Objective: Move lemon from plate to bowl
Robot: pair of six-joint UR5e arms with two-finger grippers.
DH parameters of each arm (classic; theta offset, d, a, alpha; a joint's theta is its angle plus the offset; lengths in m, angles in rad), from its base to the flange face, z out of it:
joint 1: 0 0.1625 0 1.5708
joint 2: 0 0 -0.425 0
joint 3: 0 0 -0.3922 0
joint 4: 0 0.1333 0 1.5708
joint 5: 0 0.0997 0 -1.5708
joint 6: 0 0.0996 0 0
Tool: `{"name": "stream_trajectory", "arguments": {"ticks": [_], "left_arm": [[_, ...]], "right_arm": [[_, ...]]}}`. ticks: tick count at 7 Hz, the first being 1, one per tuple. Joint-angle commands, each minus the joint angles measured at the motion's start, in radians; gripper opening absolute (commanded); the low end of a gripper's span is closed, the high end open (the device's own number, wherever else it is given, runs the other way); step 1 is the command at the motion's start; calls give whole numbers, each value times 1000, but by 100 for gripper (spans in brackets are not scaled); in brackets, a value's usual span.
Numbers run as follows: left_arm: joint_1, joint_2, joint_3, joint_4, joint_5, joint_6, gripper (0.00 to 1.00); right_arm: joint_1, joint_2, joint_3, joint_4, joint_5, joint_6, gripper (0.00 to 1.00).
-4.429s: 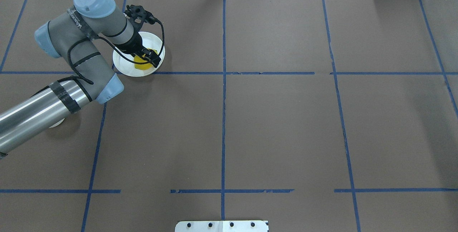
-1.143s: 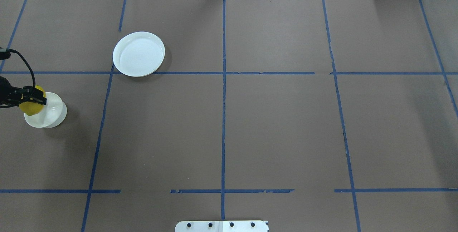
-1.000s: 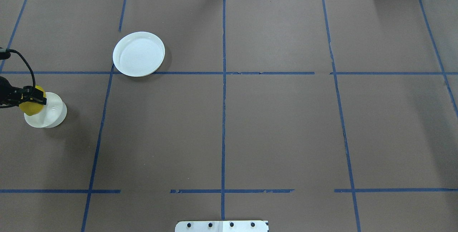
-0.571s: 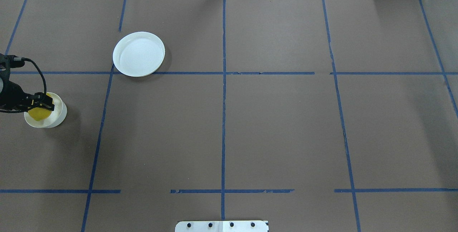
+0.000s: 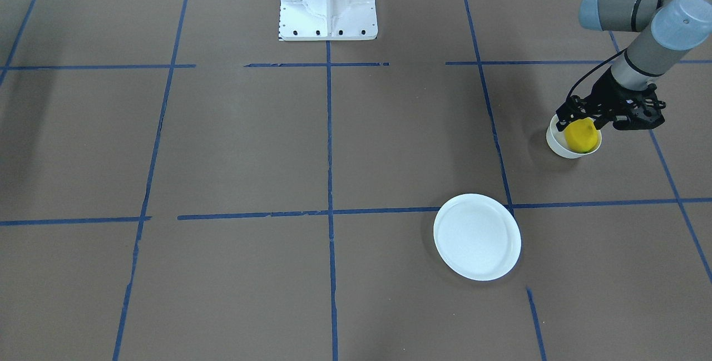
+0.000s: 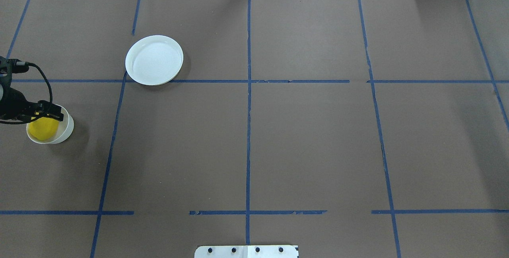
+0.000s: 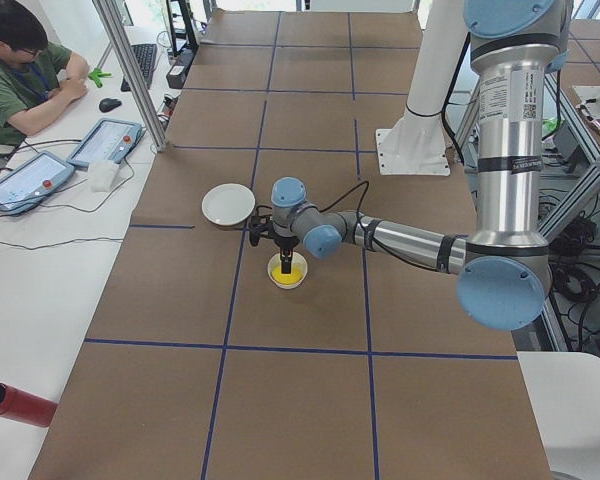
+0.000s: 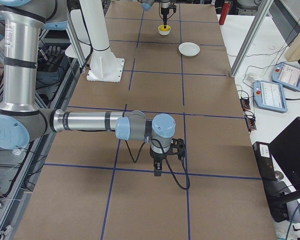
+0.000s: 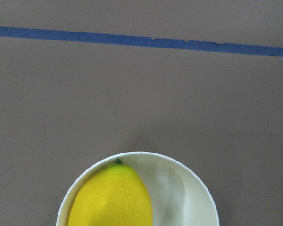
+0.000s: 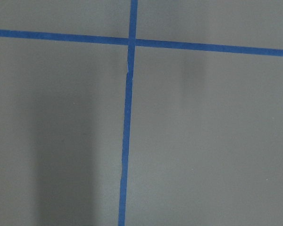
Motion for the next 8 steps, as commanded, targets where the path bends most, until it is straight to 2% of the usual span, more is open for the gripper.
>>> {"name": "stream_trajectory", "arguments": {"ticks": [1,4,5,6,7,8], "left_arm": [[-154,-11,-31,171,-30,309,100],[-432,-20,-17,383,-59,788,100],[-529,-22,-12,488,-59,917,100],[-578,-13,-11,579,-82,959,100],[-591,22,32,585,-154,983,100],[-591,30,78,586,-167,1074,100]], "right_arm": [[0,0,0,0,0,0,100],[0,0,0,0,0,0,100],[0,0,0,0,0,0,100],[0,0,0,0,0,0,100],[0,0,0,0,0,0,100],[0,0,0,0,0,0,100]]}}
